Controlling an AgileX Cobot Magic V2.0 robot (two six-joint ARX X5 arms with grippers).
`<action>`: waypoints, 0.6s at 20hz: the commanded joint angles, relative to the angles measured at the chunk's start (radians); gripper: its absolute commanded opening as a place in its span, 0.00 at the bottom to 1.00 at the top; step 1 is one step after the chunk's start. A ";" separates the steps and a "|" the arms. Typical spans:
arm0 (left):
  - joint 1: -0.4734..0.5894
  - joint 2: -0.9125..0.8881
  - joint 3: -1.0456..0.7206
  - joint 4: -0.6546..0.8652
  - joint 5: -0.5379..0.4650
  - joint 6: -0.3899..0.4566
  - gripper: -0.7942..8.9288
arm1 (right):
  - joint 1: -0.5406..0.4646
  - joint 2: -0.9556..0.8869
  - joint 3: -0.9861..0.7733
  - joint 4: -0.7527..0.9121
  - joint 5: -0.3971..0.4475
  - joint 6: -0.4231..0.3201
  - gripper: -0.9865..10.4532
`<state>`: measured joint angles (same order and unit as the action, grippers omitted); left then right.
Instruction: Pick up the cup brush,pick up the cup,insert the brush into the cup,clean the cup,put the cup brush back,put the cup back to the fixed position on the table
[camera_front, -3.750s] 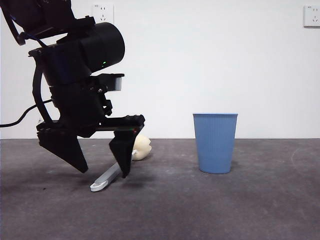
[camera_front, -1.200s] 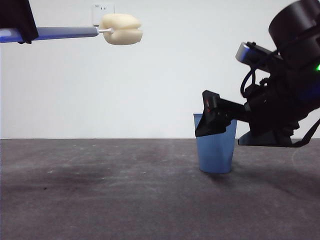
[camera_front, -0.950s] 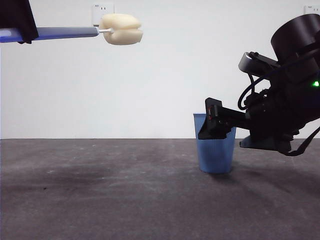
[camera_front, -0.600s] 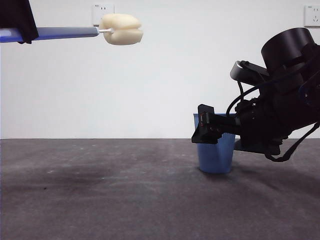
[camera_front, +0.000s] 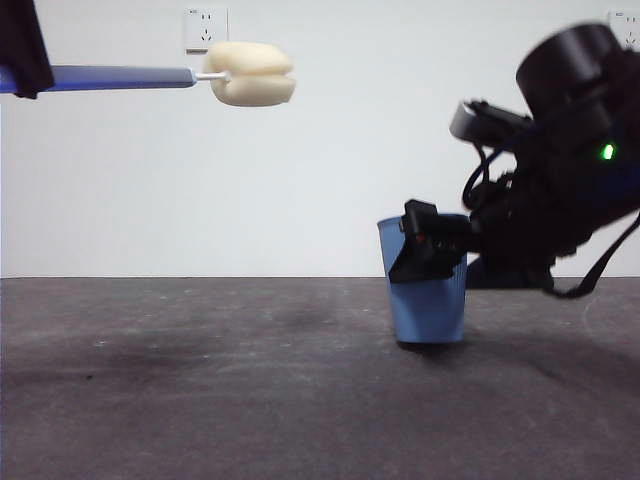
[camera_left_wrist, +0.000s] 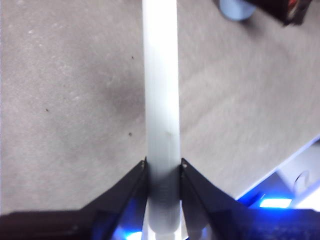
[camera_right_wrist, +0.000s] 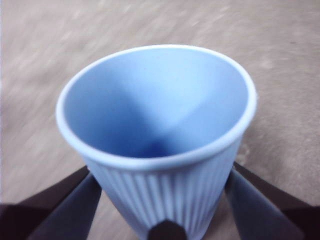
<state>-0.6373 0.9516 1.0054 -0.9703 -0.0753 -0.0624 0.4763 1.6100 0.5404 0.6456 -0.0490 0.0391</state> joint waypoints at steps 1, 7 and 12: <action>-0.003 -0.001 -0.009 -0.021 0.004 0.139 0.07 | 0.024 -0.126 0.020 -0.196 0.011 -0.141 0.07; -0.003 0.027 -0.009 -0.064 0.111 0.373 0.07 | 0.127 -0.344 0.165 -0.798 0.212 -0.500 0.07; -0.031 0.106 -0.009 -0.087 0.130 0.408 0.07 | 0.228 -0.354 0.243 -0.978 0.404 -0.699 0.07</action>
<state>-0.6647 1.0584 1.0054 -1.0569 0.0486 0.3252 0.7013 1.2545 0.7761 -0.3420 0.3515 -0.6037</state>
